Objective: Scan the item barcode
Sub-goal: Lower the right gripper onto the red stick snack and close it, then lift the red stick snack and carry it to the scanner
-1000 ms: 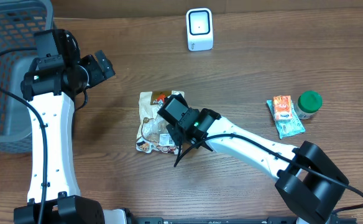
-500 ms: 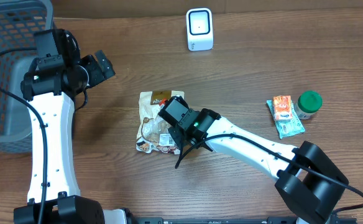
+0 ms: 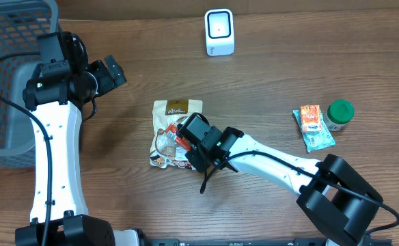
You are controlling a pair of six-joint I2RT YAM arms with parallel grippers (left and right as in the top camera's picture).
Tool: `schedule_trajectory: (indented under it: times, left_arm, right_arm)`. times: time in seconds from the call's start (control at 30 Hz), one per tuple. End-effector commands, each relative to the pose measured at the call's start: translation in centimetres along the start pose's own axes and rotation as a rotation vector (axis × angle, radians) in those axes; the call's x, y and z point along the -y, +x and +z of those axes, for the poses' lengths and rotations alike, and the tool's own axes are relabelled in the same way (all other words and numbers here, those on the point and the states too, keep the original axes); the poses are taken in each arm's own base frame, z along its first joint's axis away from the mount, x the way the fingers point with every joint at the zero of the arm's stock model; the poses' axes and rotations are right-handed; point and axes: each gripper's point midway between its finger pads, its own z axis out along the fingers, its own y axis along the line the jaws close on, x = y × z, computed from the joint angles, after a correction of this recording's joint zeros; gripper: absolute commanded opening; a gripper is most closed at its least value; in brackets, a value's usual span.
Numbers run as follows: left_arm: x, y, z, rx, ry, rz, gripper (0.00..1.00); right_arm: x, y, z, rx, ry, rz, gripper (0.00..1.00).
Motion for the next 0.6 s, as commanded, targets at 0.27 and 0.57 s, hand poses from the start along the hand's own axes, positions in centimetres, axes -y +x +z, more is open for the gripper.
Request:
schedule_trajectory:
  times: [0.27,0.57]
  left_arm:
    - [0.2,-0.7,-1.1,0.036,0.007,0.017,1.00]
    - [0.2,-0.7,-1.1,0.036,0.008,0.017,1.00]
  right_arm:
    - [-0.2,1.0,1.6,-0.028,-0.015,-0.025,0.04]
    - [1.2,-1.4,-1.3,0.068,0.084,-0.084,0.04]
